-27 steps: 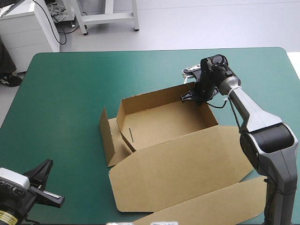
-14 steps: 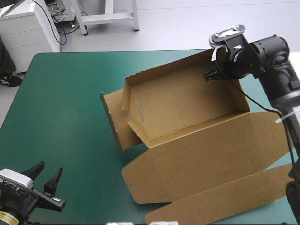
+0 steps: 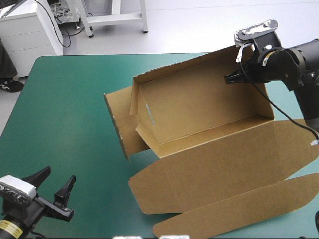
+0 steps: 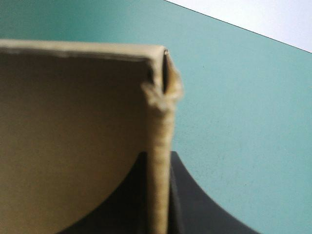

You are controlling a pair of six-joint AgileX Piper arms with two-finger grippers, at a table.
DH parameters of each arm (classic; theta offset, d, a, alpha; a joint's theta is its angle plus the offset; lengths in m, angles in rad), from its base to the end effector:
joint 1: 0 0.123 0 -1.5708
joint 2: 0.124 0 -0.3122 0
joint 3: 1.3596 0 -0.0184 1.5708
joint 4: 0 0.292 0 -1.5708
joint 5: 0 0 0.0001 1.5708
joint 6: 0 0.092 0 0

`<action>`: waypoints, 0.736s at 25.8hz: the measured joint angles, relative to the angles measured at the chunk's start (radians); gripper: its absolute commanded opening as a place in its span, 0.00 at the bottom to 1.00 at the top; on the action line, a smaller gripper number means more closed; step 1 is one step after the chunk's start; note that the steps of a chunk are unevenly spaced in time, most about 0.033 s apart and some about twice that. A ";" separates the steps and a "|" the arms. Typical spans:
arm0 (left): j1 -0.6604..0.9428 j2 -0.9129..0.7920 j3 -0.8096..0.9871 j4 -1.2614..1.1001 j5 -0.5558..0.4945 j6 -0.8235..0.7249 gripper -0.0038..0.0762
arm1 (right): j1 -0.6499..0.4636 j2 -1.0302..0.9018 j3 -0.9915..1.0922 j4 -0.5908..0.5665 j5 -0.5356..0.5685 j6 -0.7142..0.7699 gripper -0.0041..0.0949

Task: Fold the box

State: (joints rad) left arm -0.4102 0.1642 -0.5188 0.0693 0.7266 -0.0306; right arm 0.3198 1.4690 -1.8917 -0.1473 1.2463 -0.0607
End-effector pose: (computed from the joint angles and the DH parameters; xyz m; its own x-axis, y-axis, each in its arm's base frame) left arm 0.0429 -0.0141 0.3274 -0.2490 0.1314 -0.9596 0.3632 0.9311 0.0332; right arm 0.3082 0.0886 0.5327 -0.6086 -0.3140 -0.7287 -0.2804 0.9442 -0.1726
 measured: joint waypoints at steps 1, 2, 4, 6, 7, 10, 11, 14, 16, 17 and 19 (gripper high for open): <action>0.000 0.026 -0.010 0.000 -0.009 0.000 0.63 | 0.000 0.000 0.000 0.001 0.000 0.000 0.02; 0.000 0.051 -0.020 0.000 -0.015 0.000 0.62 | 0.000 0.000 0.000 0.002 0.000 0.000 0.02; 0.000 0.127 -0.053 0.001 -0.024 0.000 0.62 | 0.000 0.000 0.000 0.002 0.000 0.000 0.02; 0.000 0.207 -0.087 0.011 -0.027 0.000 0.62 | 0.000 0.000 0.000 0.002 0.000 0.001 0.02; 0.000 0.256 -0.112 0.022 -0.029 -0.006 0.62 | 0.000 0.000 0.000 0.002 0.000 0.001 0.02; 0.000 0.393 -0.171 0.069 -0.037 -0.066 0.59 | 0.000 0.000 0.000 0.002 0.000 0.000 0.02; 0.000 0.440 -0.189 0.093 -0.048 -0.098 0.57 | 0.000 0.000 0.000 0.002 0.000 0.000 0.02; 0.000 0.567 -0.229 0.175 -0.103 -0.210 0.46 | 0.000 0.000 0.000 0.002 0.000 0.000 0.02; 0.000 0.666 -0.262 0.262 -0.150 -0.309 0.46 | 0.000 0.000 0.000 0.002 0.000 0.000 0.02; 0.000 0.725 -0.282 0.292 -0.173 -0.344 0.46 | 0.000 0.000 0.000 0.002 0.000 0.000 0.02; 0.000 0.796 -0.297 0.315 -0.209 -0.360 0.46 | 0.000 0.000 0.000 0.002 0.000 0.000 0.02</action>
State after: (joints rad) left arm -0.4102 0.9599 -0.8156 0.3847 0.5174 -0.3908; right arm 0.3198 1.4690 -1.8917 -0.1450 1.2463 -0.0606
